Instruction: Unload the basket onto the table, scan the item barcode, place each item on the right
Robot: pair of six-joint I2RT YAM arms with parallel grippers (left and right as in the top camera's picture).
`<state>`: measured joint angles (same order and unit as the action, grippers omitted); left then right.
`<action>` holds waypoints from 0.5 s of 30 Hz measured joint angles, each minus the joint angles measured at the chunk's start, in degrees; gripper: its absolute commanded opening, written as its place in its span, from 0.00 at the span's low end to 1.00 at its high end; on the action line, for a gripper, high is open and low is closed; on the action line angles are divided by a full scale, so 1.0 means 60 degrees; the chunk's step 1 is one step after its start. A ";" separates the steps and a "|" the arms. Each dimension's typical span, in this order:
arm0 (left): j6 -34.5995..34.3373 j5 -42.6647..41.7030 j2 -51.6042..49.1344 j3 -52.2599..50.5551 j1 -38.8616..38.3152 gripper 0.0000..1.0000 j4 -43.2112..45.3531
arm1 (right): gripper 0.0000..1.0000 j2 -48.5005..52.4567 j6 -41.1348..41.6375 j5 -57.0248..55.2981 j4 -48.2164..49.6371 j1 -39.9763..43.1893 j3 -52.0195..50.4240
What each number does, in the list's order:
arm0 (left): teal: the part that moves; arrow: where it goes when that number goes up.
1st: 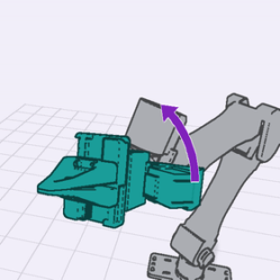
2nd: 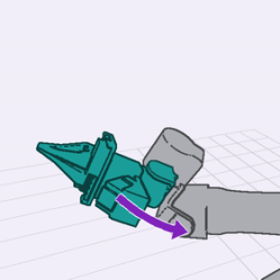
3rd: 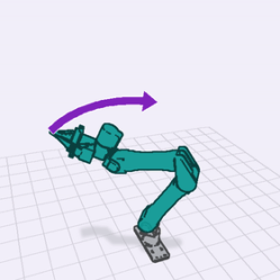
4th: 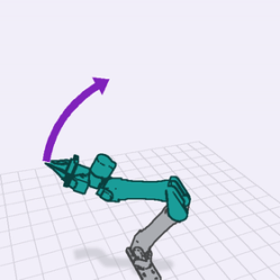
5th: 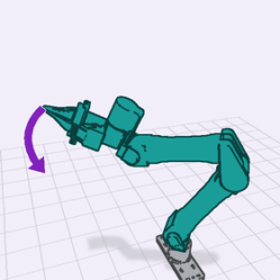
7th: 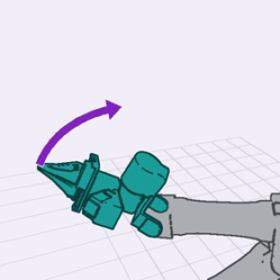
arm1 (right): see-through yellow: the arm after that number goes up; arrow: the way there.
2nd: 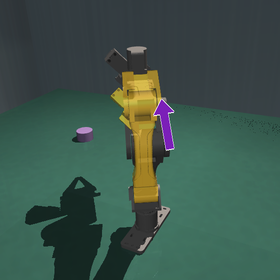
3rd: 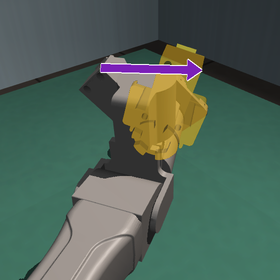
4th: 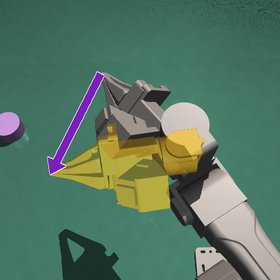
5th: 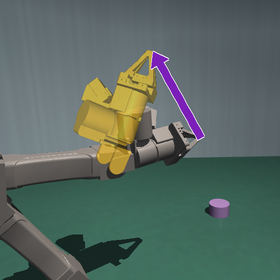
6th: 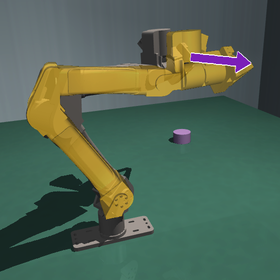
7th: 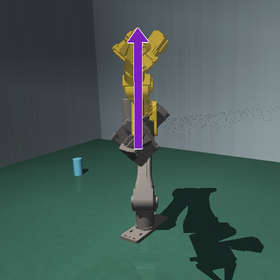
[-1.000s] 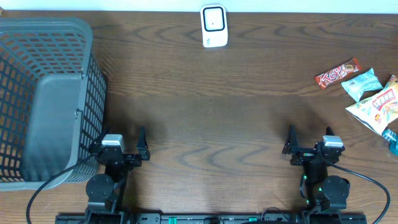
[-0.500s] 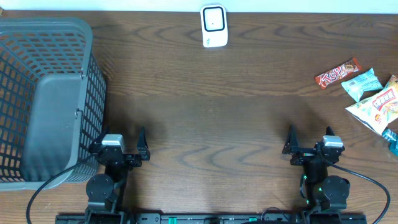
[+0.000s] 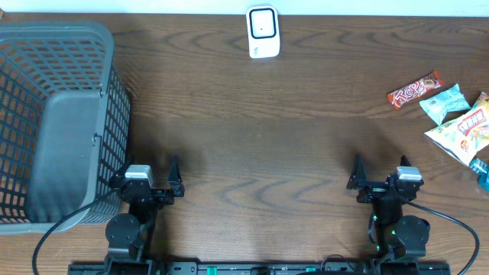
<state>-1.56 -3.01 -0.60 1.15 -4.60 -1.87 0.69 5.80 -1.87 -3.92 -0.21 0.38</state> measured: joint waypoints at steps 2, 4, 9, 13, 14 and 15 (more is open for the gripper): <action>0.0000 0.0000 0.0000 0.0000 0.0000 0.98 0.0000 | 0.99 0.0000 0.0000 0.0000 0.0000 0.0000 0.0000; 0.0000 0.0000 0.0000 0.0000 0.0000 0.98 0.0000 | 0.99 0.0000 0.0000 0.0000 0.0000 0.0000 0.0000; 0.0000 0.0000 0.0000 0.0000 0.0000 0.98 0.0000 | 0.99 0.0000 0.0000 0.0000 0.0000 0.0000 0.0000; 0.0000 0.0000 0.0000 0.0000 0.0000 0.98 0.0000 | 0.99 0.0000 0.0000 0.0000 0.0000 0.0000 0.0000; 0.0004 0.0000 0.0000 0.0000 0.0000 0.98 0.0000 | 0.99 0.0000 0.0000 0.0000 0.0000 0.0000 0.0000; 0.0000 0.0000 0.0000 0.0000 0.0000 0.98 0.0000 | 0.99 0.0000 0.0000 0.0000 0.0000 0.0000 0.0000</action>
<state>-1.56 -3.01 -0.60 1.15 -4.60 -1.87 0.69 5.80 -1.87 -3.92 -0.21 0.38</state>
